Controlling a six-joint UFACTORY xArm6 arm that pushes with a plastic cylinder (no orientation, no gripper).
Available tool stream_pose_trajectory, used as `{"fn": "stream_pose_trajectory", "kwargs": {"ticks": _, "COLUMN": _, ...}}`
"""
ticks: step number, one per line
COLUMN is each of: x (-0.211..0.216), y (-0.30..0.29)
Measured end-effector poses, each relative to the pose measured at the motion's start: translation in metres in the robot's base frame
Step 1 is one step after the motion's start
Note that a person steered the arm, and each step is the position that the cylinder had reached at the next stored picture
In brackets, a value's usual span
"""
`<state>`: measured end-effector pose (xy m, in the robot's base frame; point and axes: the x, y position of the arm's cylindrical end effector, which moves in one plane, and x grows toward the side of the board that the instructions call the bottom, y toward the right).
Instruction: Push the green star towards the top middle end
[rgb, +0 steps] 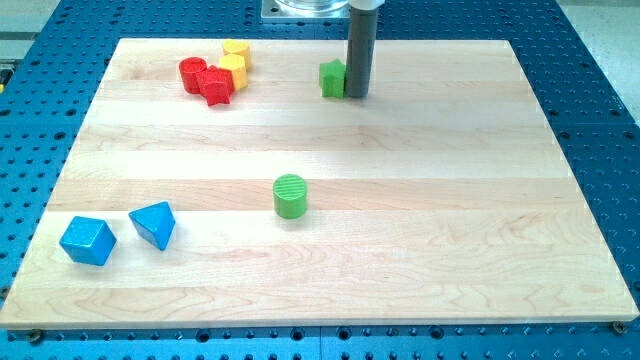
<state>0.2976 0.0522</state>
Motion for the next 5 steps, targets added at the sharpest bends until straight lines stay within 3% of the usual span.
{"fn": "stream_pose_trajectory", "kwargs": {"ticks": 1, "x": 0.044, "y": -0.005}}
{"fn": "stream_pose_trajectory", "kwargs": {"ticks": 3, "x": -0.017, "y": -0.013}}
{"fn": "stream_pose_trajectory", "kwargs": {"ticks": 5, "x": 0.008, "y": -0.041}}
